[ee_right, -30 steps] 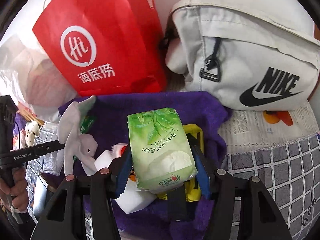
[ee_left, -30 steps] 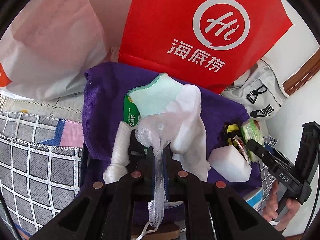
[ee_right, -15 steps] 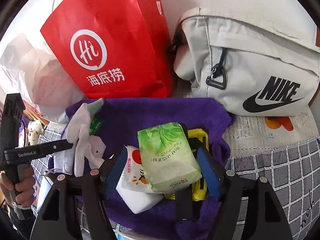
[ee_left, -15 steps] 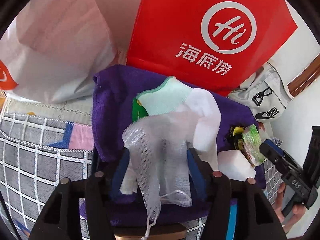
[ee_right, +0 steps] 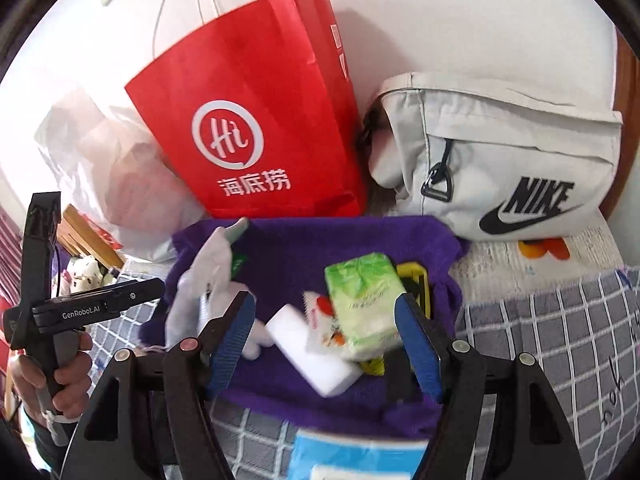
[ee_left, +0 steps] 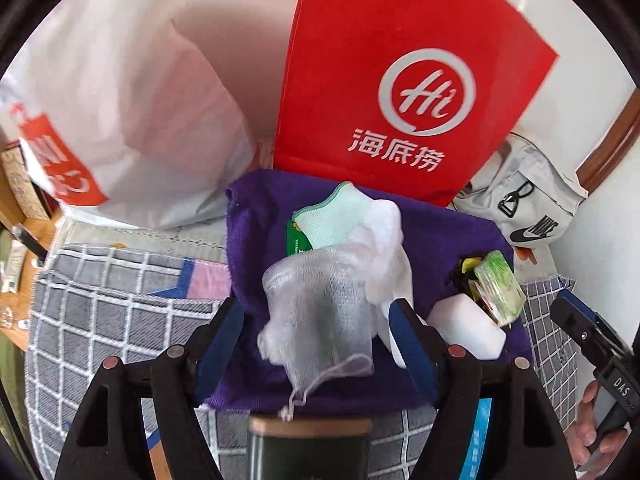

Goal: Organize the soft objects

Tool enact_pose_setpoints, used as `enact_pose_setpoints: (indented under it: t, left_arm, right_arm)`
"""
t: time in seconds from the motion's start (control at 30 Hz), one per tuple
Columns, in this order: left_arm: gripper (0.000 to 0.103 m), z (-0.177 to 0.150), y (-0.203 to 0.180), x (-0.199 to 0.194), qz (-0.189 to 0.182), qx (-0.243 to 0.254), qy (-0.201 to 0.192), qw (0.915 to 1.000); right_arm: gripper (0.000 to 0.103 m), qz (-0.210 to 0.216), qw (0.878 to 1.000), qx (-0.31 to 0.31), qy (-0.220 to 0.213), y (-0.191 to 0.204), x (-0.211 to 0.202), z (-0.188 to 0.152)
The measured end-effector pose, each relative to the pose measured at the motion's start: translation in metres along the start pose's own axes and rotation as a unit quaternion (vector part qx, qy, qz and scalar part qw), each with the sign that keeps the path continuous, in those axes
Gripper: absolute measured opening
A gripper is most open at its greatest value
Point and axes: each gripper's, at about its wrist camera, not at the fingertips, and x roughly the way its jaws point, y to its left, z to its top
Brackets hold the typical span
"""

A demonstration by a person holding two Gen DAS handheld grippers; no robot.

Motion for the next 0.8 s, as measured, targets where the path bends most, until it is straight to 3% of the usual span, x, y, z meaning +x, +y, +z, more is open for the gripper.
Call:
enact_pose_setpoints:
  t: [0.27,0.43,0.47,0.53,0.8]
  left_arm:
    - [0.074,-0.042,-0.028,-0.048,0.028,0.054,-0.018,0.9980]
    - [0.076,-0.071,-0.039,-0.095,0.017,0.059,-0.040,0.9973]
    - [0.079,-0.077,-0.041,-0.103,0.013,0.060,-0.044,0.9972]
    - [0.084,-0.090,-0.045,-0.121,0.010,0.059,-0.053,0.9968]
    - [0.100,-0.144,-0.068,-0.182,-0.009,0.076,-0.086,0.9933]
  right_arm:
    - [0.072,-0.026,1.000,0.001,-0.004,0.015,-0.051,-0.032]
    - [0.073,-0.041,0.999,-0.012,-0.010,0.027,-0.092,-0.058]
    - [0.076,-0.044,0.999,-0.017,-0.012,0.030,-0.101,-0.065]
    - [0.094,-0.053,0.998,-0.028,-0.026,0.035,-0.120,-0.078]
    - [0.102,-0.091,0.993,-0.042,-0.060,0.049,-0.189,-0.125]
